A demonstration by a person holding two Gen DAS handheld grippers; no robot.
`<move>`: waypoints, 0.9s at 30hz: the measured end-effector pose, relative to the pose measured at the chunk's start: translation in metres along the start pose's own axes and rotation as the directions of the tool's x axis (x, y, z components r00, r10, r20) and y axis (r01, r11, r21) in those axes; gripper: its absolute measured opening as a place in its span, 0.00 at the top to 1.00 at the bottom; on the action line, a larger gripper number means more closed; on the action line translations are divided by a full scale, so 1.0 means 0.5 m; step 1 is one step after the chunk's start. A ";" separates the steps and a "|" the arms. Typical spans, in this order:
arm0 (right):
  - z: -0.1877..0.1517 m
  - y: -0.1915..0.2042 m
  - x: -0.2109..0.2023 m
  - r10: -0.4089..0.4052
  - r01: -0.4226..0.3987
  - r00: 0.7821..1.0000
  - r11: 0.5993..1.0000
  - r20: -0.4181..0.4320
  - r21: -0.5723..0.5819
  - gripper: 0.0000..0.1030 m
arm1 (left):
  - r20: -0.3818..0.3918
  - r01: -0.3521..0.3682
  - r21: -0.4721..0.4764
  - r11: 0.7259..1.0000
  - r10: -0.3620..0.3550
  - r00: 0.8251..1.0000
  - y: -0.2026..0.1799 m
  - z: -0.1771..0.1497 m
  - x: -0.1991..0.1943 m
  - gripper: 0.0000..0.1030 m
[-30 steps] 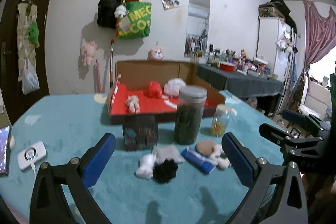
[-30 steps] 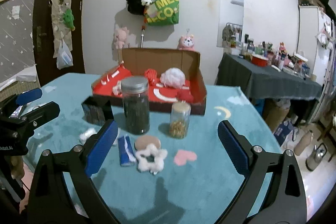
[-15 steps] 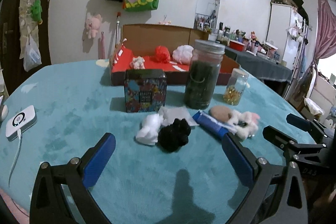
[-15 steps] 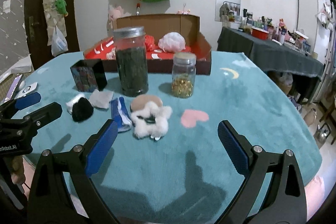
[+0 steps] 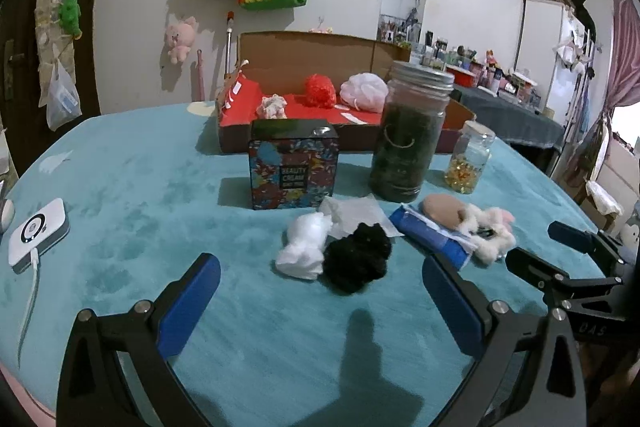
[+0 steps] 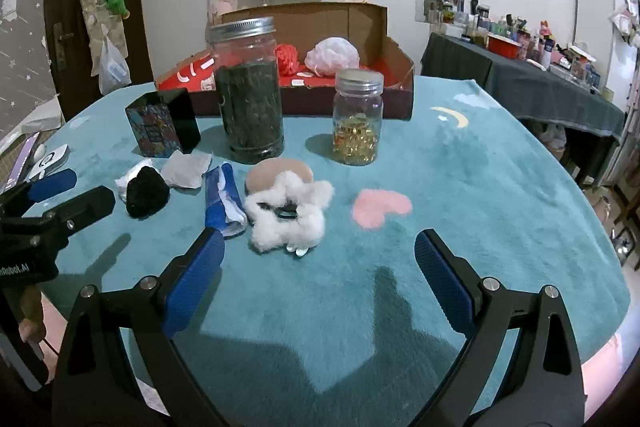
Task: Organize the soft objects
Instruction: 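Withdraw both tools from the box back toward the table items, then grasp the black fuzzy pom with left tool while right tool grasps white fluffy scrunchie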
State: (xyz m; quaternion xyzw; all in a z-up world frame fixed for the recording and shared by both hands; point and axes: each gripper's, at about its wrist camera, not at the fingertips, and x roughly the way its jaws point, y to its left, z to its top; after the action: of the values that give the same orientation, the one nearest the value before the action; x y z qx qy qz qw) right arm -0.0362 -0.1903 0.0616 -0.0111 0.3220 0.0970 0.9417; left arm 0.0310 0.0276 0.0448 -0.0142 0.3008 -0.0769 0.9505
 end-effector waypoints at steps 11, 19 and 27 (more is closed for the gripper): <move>0.028 0.001 0.052 0.030 -0.032 0.997 0.999 -0.075 -0.027 0.05 | -0.036 0.088 0.119 0.989 -0.084 0.996 -0.013 0.027 0.022 0.07; 0.032 -0.005 0.091 0.044 -0.052 0.988 0.997 -0.151 -0.055 0.05 | -0.105 0.150 0.200 0.968 -0.131 0.986 -0.028 0.035 0.050 0.27; 0.036 -0.001 0.109 0.096 -0.110 0.978 0.992 -0.185 -0.066 0.16 | -0.174 0.196 0.235 0.952 -0.157 0.972 -0.038 0.032 0.082 0.67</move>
State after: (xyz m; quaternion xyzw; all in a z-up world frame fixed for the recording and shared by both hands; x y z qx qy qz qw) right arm 0.0171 -0.1796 0.0428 -0.0387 0.4029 0.1565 0.9010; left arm 0.0703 0.0021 0.0359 0.0851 0.3584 -0.1999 0.9079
